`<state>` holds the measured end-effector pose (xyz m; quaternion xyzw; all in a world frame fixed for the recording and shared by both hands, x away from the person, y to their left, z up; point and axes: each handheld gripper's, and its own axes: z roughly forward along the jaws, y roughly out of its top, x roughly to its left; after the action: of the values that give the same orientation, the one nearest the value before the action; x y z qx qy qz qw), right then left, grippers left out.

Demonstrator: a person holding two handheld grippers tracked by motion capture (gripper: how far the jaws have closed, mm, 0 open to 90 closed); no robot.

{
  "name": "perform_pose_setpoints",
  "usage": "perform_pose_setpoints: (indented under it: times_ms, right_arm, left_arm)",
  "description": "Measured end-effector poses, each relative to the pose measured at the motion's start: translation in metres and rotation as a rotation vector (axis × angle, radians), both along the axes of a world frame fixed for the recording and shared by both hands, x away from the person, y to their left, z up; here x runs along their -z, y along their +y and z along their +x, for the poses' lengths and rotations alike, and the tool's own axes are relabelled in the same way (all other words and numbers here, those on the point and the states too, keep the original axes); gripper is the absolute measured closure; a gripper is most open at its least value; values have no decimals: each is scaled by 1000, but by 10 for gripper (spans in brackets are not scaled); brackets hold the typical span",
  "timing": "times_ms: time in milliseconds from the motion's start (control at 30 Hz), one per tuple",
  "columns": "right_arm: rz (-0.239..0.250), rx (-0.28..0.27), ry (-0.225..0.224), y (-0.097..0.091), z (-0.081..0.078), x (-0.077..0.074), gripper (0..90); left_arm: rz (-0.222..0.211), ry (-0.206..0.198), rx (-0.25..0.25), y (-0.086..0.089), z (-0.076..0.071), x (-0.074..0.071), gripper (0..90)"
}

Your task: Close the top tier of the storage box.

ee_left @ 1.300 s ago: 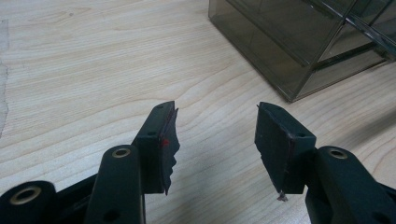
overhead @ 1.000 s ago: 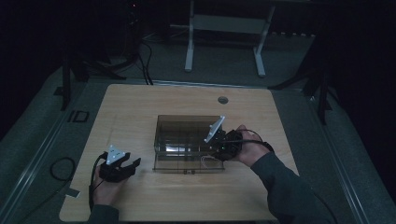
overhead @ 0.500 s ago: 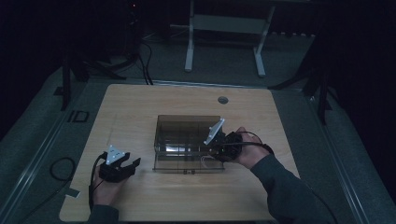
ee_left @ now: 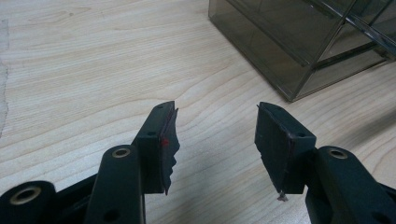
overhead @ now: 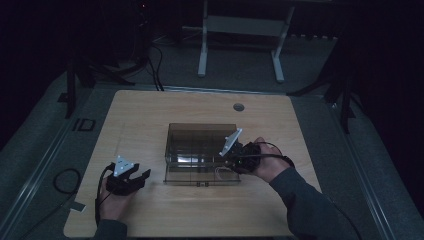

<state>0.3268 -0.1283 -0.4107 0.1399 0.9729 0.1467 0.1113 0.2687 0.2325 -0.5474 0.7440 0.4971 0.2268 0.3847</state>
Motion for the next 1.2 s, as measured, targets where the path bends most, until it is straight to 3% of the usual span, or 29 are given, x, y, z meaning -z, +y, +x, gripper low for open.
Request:
perform_pose_setpoints:
  times_ms: [633, 1200]
  right_arm:
    - [23, 64, -9, -26, 2, 11, 847]
    - [67, 159, -9, -49, 6, 40, 898]
  left_arm:
    - [5, -3, 1, 0, -1, -1, 522]
    - [-32, 4, 6, 2, -4, -1, 547]
